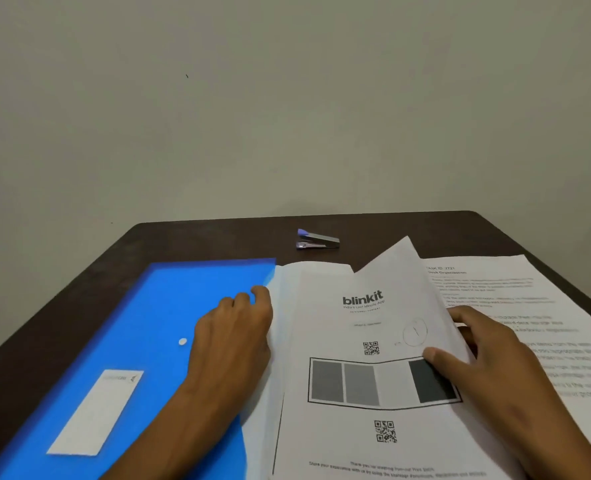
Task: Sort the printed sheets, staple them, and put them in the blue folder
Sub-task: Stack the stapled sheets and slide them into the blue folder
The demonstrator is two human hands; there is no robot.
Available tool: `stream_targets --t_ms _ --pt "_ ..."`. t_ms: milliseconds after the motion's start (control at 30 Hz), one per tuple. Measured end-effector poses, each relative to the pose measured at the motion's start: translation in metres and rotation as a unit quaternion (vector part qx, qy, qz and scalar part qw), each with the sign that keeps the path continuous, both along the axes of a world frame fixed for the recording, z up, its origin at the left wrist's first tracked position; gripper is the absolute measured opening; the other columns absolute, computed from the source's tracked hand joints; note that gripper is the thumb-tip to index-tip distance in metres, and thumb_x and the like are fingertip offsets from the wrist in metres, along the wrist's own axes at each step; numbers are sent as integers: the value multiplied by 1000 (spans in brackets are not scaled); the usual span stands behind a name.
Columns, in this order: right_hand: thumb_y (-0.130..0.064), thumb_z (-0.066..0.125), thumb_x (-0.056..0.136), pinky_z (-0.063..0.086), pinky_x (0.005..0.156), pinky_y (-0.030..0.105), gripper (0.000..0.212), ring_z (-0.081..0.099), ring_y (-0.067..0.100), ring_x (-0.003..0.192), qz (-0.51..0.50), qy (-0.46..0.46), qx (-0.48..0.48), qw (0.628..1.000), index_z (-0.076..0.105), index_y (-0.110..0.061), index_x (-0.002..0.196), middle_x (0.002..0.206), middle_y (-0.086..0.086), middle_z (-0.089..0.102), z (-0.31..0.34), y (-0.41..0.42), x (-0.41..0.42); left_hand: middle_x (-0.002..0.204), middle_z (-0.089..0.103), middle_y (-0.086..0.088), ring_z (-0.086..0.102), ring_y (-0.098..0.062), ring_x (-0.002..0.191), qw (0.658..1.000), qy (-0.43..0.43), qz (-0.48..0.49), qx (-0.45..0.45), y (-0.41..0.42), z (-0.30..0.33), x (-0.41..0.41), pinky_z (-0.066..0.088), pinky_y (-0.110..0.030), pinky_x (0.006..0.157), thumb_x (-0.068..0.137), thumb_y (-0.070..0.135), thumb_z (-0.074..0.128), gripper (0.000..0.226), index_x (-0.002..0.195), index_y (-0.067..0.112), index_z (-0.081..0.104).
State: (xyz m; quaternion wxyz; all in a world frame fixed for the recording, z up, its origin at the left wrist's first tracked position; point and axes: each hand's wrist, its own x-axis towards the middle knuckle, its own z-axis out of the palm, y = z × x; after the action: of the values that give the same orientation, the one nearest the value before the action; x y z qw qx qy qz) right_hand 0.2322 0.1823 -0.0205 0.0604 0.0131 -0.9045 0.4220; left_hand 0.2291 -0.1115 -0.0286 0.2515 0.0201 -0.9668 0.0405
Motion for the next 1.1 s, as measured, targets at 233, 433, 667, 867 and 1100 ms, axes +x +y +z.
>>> stream_targets --t_ms 233,433,667,867,1100 --pt "-24 78 90 40 65 10 28 61 -7 92 54 23 -13 998 62 -37 109 103 -26 67 7 -27 1 48 48 -7 48 -30 38 998 21 16 -57 7 24 6 -4 -18 59 30 -17 82 52 74 5 64" --pt "-24 76 91 45 60 9 23 65 -6 88 90 17 -56 994 66 -29 110 104 -19 72 7 -67 -16 54 53 -7 52 -27 46 996 19 -6 -82 9 29 5 -3 -19 54 24 -16 84 60 75 6 64" --pt "-31 52 109 48 76 11 26 62 13 104 113 -14 -47 992 55 -18 131 128 -3 63 -9 -137 -18 59 60 -5 57 -23 51 997 -24 -16 -76 10 22 0 18 -25 41 15 -6 96 72 79 9 67" --pt "-29 41 113 37 81 24 28 52 18 94 137 -51 35 989 59 -10 124 123 8 65 -6 -174 -20 70 63 -5 62 -23 63 997 -30 1 -64 15 25 2 25 -27 46 33 6 101 65 85 12 63" --pt "-12 56 104 44 84 34 20 62 31 113 190 -56 131 971 60 -11 123 124 11 64 7 -182 -22 55 54 -6 55 -28 47 997 12 -33 -66 13 26 2 14 -24 40 22 -15 91 62 68 11 59"
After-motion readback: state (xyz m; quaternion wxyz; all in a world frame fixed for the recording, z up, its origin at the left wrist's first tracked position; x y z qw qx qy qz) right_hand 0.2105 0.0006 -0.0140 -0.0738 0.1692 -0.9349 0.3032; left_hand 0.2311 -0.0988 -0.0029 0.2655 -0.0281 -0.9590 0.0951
